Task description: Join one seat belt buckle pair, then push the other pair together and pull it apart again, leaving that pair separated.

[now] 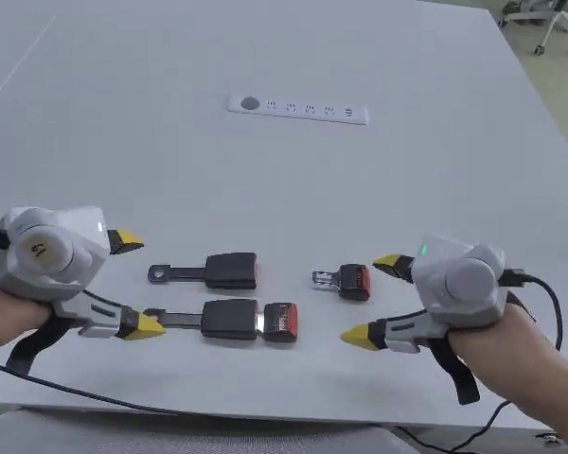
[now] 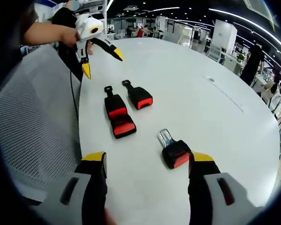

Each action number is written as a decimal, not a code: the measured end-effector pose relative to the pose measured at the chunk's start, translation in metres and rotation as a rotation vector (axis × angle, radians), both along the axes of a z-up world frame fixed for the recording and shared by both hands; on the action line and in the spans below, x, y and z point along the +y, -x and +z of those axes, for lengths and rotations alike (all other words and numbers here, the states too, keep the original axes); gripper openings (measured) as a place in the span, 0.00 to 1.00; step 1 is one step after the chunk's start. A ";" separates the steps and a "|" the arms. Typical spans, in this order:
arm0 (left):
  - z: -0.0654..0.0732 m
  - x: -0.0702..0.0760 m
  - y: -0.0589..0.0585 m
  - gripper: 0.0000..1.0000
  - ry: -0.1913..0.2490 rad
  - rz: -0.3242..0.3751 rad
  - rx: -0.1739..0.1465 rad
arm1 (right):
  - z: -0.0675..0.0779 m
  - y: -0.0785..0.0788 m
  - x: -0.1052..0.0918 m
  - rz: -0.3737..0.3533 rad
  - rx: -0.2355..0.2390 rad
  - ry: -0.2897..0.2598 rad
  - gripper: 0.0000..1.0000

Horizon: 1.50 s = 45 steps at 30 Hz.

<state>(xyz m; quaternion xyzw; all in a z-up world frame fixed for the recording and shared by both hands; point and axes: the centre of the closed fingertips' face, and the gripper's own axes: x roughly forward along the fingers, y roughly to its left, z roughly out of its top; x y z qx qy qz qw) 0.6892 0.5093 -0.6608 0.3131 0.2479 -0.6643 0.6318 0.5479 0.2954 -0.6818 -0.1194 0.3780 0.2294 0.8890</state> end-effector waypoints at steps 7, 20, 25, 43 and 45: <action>0.001 0.017 0.007 0.94 0.007 0.055 0.020 | 0.006 0.009 0.001 -0.068 -0.022 -0.028 0.76; 0.006 0.033 0.004 1.00 0.020 0.111 0.017 | 0.014 0.016 0.002 -0.133 -0.066 -0.031 0.92; 0.002 0.039 0.006 1.00 0.010 0.125 0.015 | 0.013 0.018 0.007 -0.147 -0.068 -0.039 0.99; 0.001 0.044 0.008 1.00 0.021 0.167 0.043 | 0.012 0.018 0.010 -0.169 -0.058 -0.065 0.99; 0.000 0.044 0.008 1.00 0.014 0.166 0.043 | 0.013 0.017 0.011 -0.169 -0.060 -0.067 0.99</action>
